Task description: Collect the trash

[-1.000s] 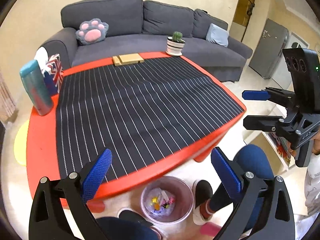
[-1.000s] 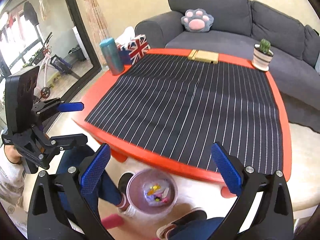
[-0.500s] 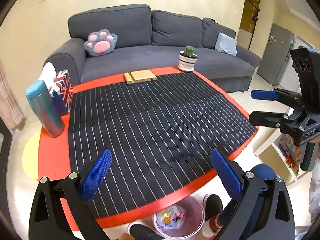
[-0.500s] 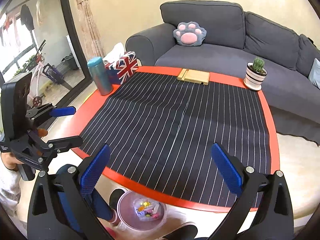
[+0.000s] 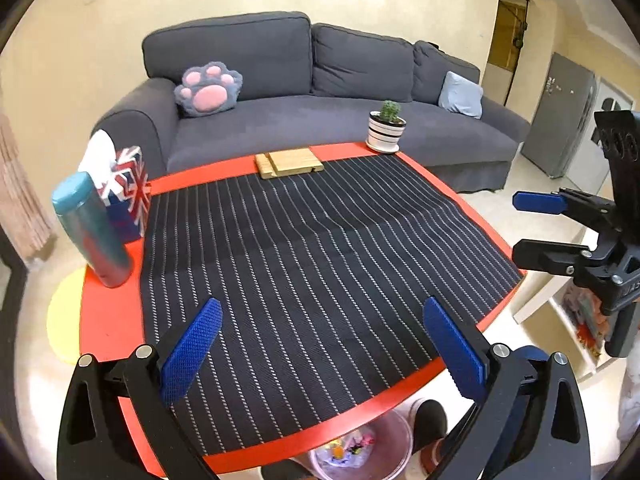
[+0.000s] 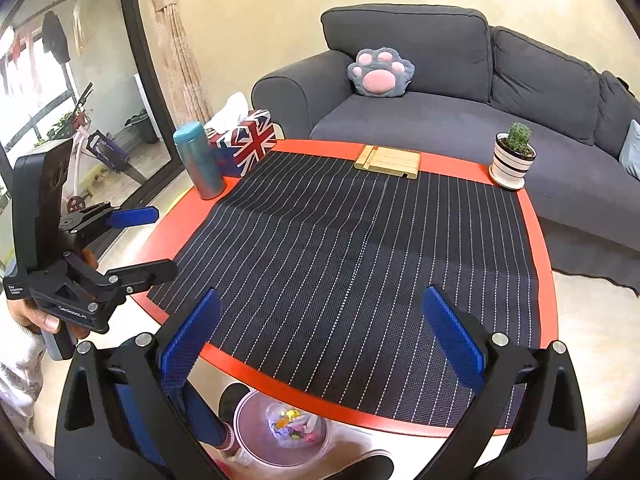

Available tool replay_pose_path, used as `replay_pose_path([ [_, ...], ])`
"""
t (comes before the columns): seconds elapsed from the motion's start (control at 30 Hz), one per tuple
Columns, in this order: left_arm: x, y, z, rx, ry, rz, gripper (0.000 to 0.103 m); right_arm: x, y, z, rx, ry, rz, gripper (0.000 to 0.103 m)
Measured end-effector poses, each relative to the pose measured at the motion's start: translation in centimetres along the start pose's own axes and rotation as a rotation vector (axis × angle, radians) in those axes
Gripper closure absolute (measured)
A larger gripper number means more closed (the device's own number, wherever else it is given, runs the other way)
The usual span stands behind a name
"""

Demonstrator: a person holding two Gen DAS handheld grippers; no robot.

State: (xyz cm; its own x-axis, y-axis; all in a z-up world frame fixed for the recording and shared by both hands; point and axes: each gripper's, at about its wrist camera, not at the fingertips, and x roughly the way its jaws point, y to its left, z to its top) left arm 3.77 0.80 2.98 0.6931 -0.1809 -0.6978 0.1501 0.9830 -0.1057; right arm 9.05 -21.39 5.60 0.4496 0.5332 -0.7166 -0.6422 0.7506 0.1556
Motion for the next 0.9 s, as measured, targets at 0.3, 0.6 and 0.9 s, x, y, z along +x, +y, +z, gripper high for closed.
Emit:
replay_pose_path([
  [0.3,0.21,0.32,0.09,-0.018,-0.004,-0.01,0.006,0.27,0.05,0.22,-0.003,0.009,0.009,0.004],
  [0.6,0.34,0.25,0.15,-0.03,-0.002,-0.036,0.006,0.56,0.07,0.22,-0.002,0.019,0.009,0.004],
  [0.9,0.27,0.3,0.11,-0.034,-0.005,-0.037,0.006,0.68,0.09,0.19,-0.002,0.022,0.009,0.004],
])
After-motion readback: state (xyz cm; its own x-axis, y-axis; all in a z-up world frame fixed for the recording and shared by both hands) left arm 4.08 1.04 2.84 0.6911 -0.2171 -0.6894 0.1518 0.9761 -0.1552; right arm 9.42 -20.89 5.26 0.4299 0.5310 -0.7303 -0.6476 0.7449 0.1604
